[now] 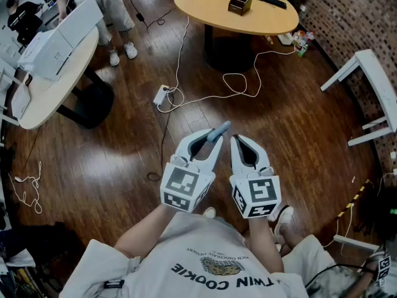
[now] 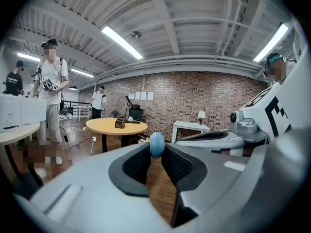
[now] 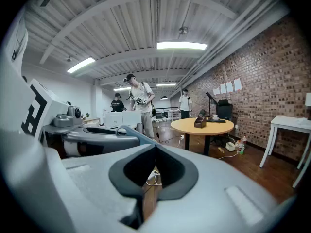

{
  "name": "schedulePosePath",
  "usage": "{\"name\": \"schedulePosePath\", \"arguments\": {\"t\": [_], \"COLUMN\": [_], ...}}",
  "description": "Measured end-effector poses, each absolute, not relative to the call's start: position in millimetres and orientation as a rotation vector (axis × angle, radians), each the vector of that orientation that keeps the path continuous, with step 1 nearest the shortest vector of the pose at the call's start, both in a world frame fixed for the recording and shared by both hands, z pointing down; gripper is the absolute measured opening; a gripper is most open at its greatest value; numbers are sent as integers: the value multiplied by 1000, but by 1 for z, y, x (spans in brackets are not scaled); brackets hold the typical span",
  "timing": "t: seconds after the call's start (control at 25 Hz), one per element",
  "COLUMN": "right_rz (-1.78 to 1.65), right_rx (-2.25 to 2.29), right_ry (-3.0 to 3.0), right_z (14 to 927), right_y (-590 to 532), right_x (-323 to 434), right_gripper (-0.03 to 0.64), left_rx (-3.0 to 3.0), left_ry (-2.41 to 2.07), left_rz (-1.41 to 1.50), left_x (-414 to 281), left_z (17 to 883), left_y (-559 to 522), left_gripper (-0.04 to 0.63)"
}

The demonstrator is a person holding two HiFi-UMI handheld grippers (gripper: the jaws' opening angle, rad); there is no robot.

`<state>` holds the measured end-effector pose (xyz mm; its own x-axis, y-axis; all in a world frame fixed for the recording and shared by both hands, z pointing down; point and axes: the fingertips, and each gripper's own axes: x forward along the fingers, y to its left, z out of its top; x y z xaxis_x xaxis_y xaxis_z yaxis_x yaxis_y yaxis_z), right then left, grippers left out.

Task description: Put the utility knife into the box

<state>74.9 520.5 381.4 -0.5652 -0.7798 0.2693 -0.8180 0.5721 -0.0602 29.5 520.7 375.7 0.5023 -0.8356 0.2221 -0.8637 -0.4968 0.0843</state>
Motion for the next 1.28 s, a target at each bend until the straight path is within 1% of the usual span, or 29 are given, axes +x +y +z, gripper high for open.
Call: {"name": "schedulePosePath", "arguments": {"t": [0.44,0.76,1.0,1.28], "right_rz": [273,269,294,299], "right_rx": [1388,1443,1460,1449], "right_ry": [-2546,-2505,-2502,-2511], "right_z": [379,372,372,377], "right_y": [405,342,316,286], "right_x": [-4,-46,-63,-63], "right_gripper": [2,2,2,2], "left_rx": [2587,2631,2626,2610], "left_ry": [-1411,-1363,-1349,-1345], "left_rz": [233,214,204,215], "left_x": [-46,-89,-108,-107], "left_z": [374,369,369,377], "left_y": [401,339,312,283], "left_gripper": [75,75,75,75]}}
